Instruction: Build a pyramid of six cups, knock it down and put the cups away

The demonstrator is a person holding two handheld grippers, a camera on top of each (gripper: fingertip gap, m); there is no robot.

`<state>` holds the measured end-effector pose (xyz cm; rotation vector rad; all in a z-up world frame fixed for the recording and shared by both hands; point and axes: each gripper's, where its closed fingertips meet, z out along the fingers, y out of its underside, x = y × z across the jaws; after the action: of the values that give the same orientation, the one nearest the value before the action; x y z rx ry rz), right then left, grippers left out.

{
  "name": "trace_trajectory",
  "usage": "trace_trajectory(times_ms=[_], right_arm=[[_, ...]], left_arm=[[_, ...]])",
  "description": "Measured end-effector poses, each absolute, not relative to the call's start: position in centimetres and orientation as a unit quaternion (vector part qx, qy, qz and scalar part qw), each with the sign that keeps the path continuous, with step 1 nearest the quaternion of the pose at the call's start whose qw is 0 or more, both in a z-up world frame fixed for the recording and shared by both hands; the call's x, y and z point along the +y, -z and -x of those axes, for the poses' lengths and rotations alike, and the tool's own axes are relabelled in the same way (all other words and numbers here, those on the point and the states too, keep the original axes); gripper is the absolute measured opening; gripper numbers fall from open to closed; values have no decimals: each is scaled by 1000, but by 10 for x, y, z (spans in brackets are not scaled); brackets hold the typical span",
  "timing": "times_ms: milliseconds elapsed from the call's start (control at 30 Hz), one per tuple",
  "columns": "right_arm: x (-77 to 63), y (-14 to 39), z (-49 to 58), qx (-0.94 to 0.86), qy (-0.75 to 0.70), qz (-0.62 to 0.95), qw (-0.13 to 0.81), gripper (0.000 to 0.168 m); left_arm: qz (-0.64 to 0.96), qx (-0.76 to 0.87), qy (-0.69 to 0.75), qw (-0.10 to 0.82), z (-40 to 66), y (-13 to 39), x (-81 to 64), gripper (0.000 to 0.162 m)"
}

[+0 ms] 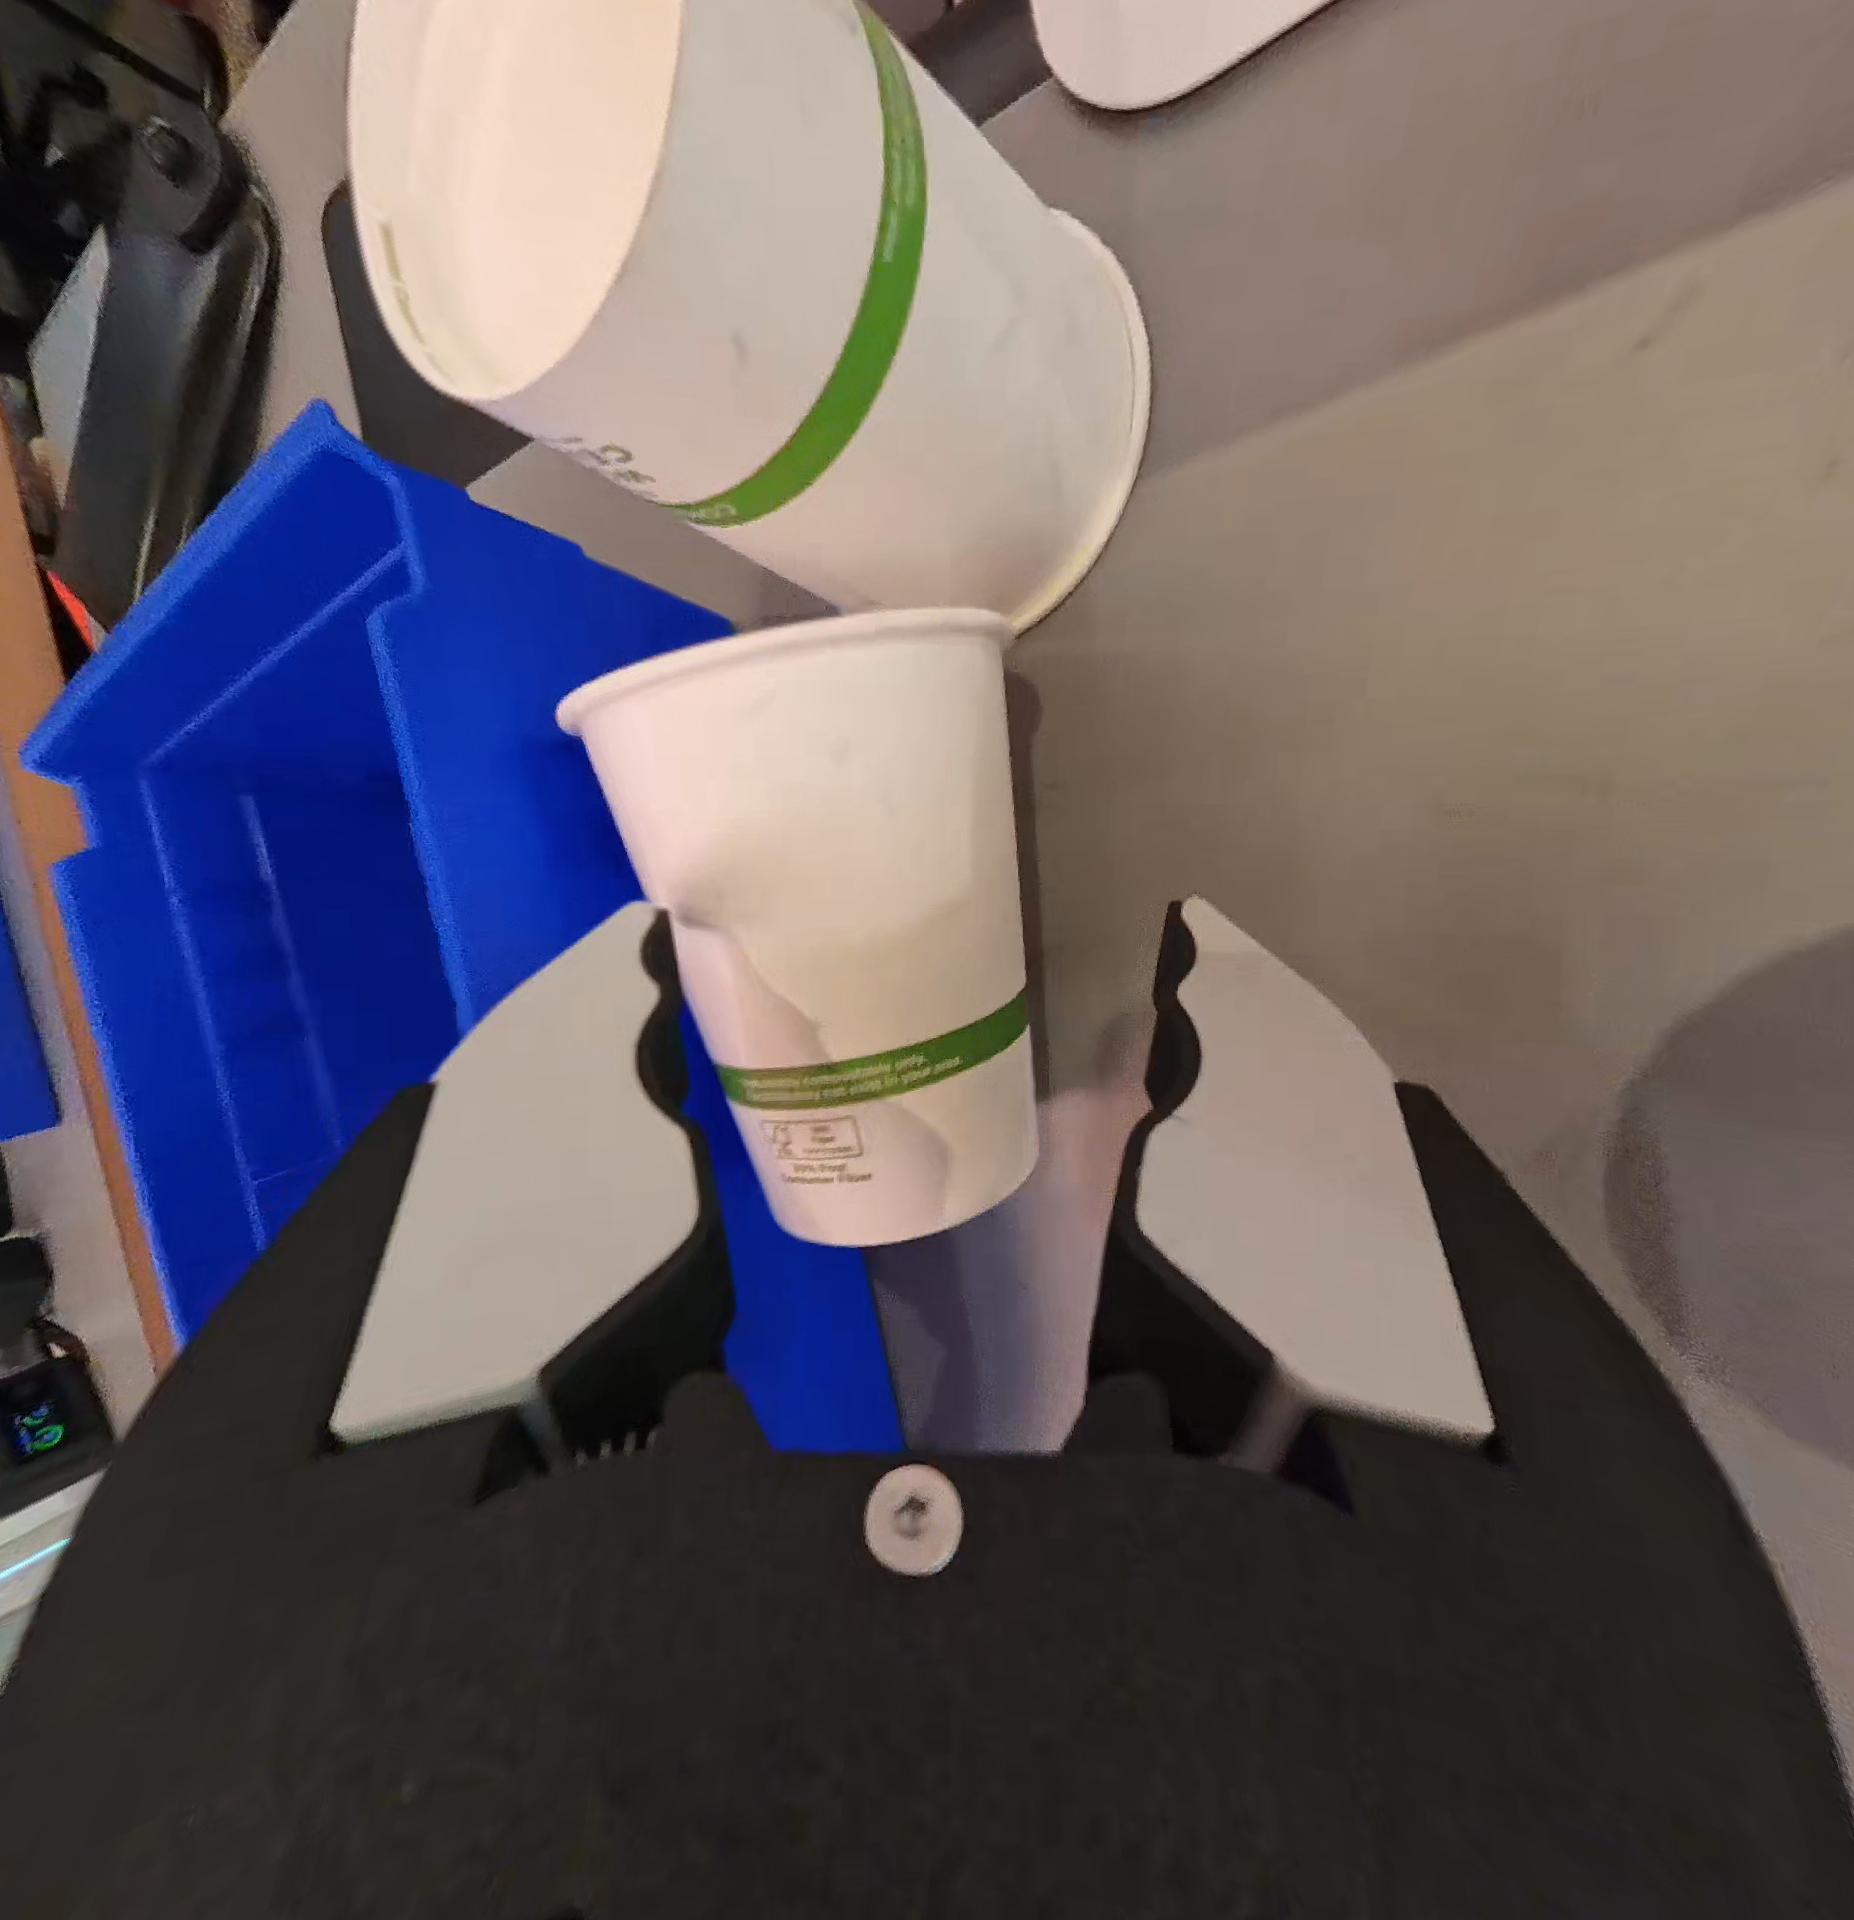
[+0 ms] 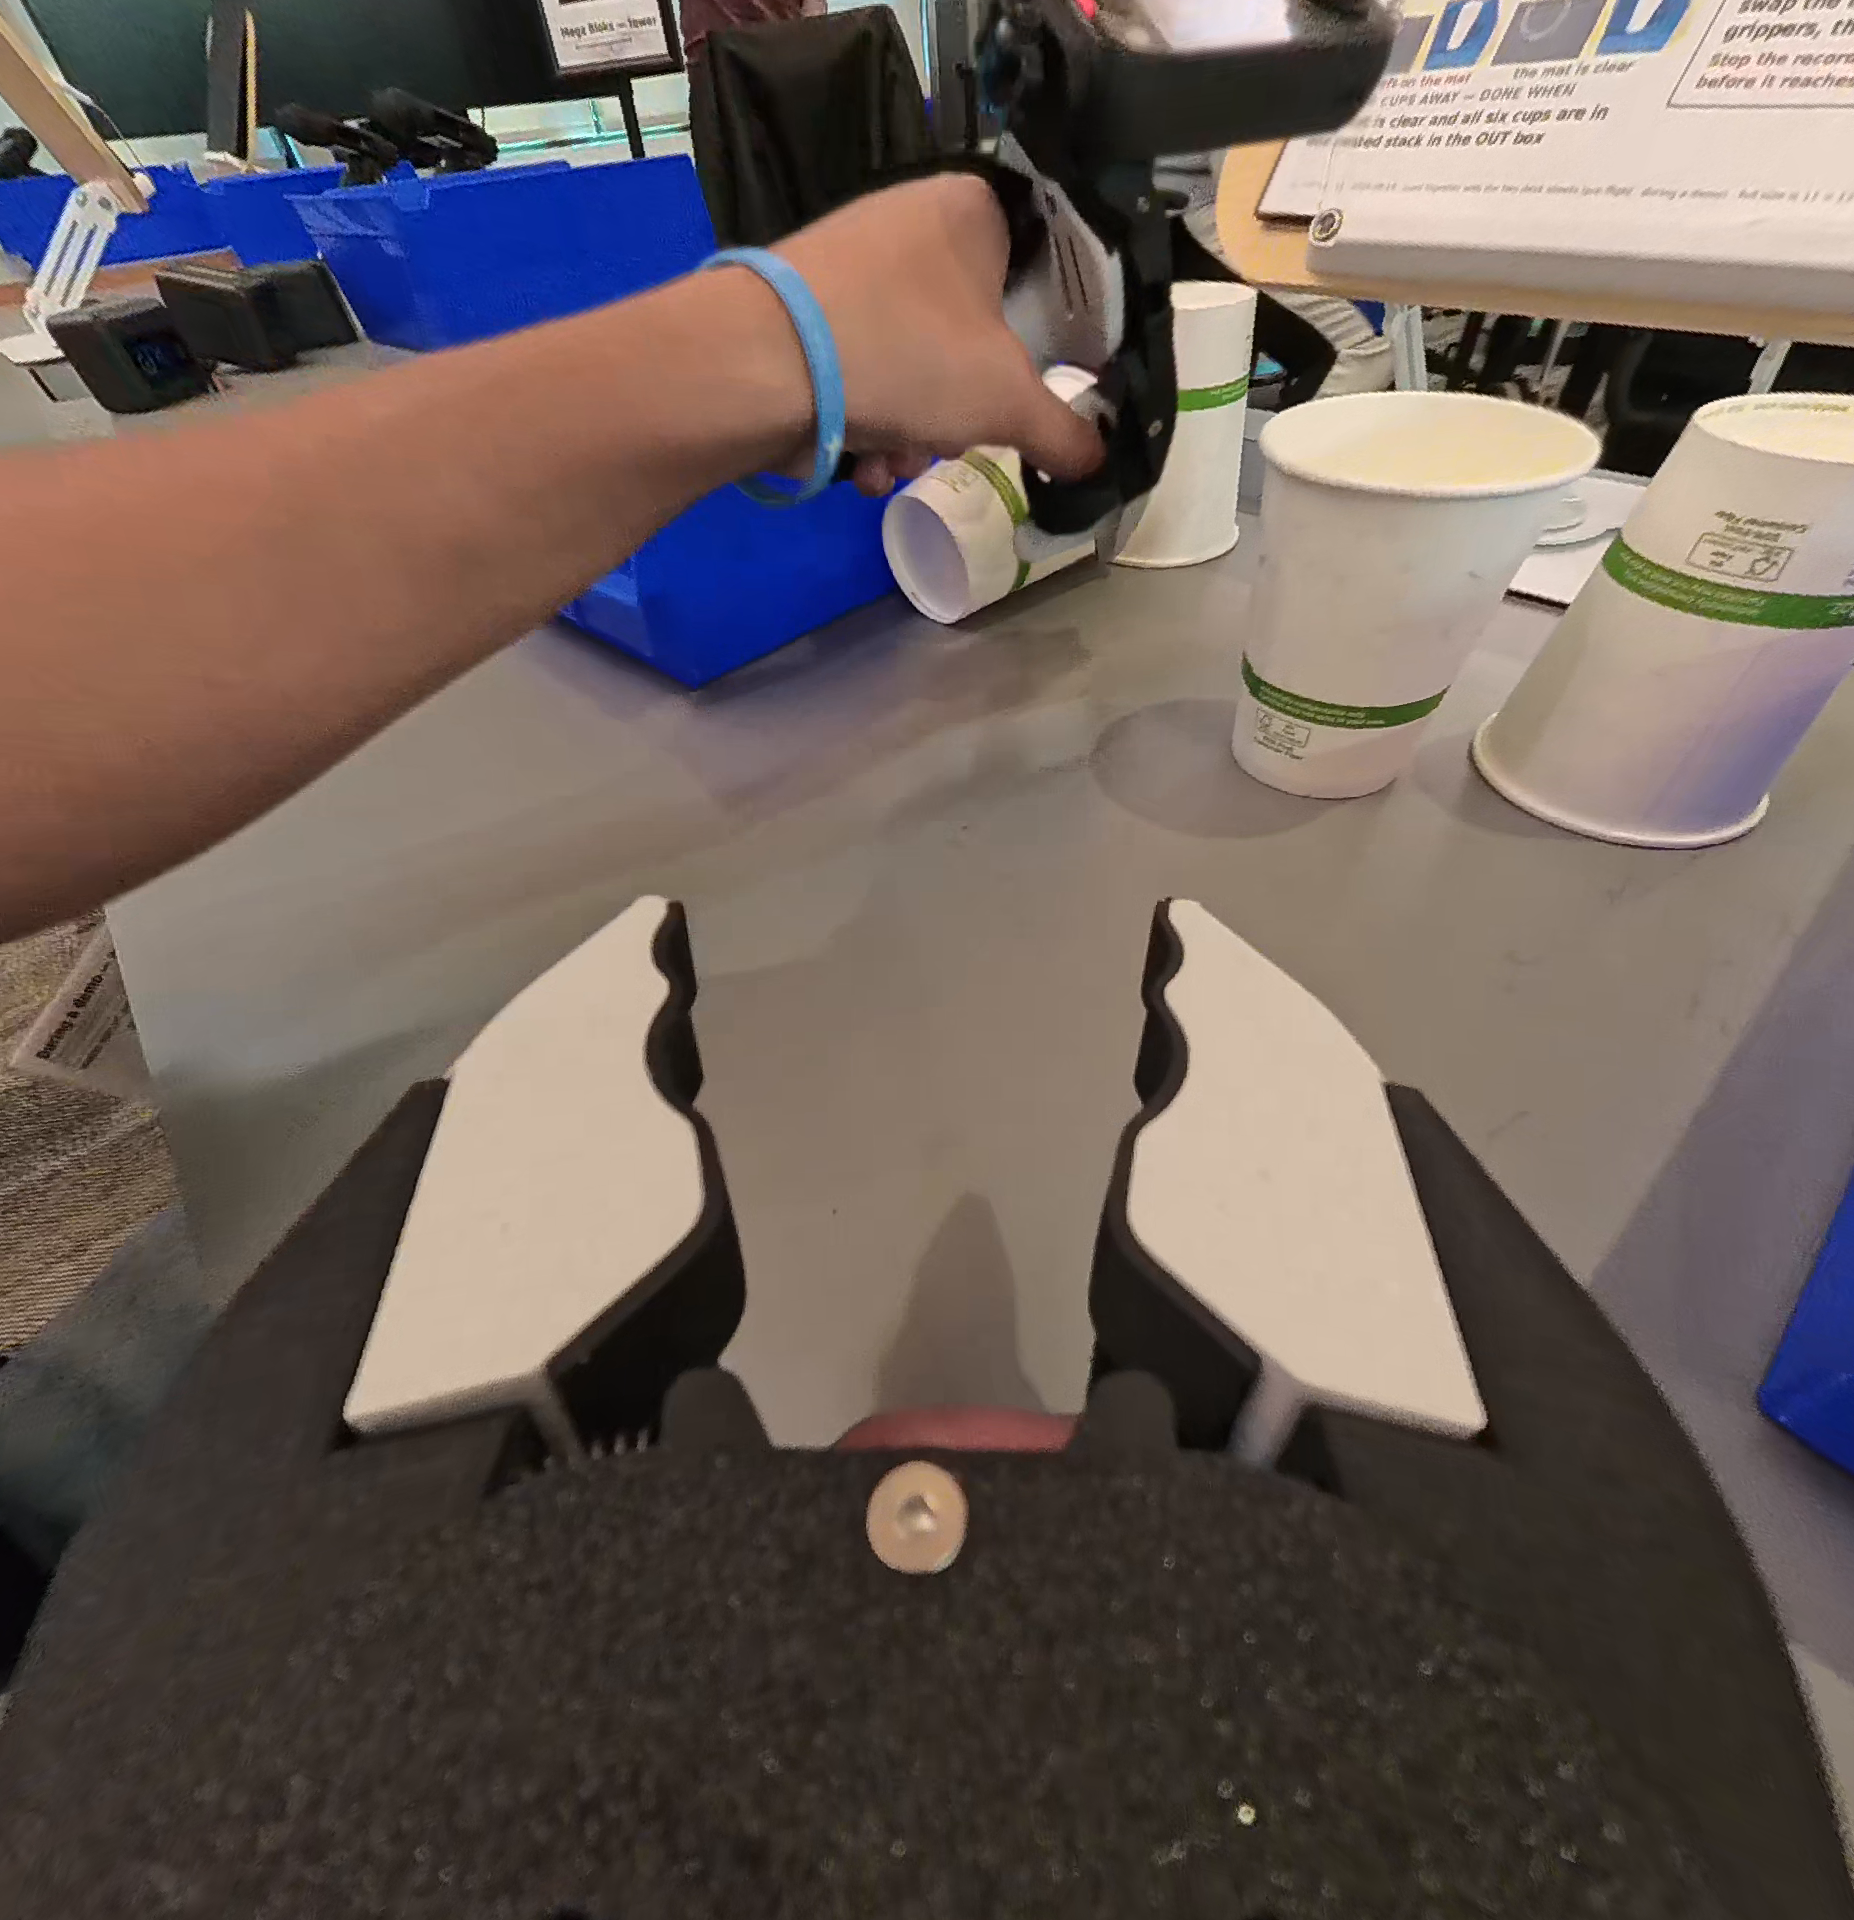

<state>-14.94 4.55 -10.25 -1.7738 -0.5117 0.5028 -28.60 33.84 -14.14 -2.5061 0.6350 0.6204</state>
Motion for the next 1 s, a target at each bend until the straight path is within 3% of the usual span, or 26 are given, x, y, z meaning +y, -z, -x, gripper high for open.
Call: trace_trajectory(times_ms=[367, 633, 767, 1000], right_arm=[[46, 108, 144, -220, -219, 766, 563, 82], [47, 110, 145, -220, -222, 768, 558, 82], [49, 109, 143, -223, -218, 769, 558, 82], [64, 100, 129, -210, -261, 767, 547, 79]], left_arm=[[900, 187, -334, 208, 318, 161, 346, 85], [897, 189, -309, 253, 313, 158, 341, 81], [911, 192, -203, 303, 296, 136, 329, 81], [868, 264, 162, 389, 241, 64, 283, 81]])
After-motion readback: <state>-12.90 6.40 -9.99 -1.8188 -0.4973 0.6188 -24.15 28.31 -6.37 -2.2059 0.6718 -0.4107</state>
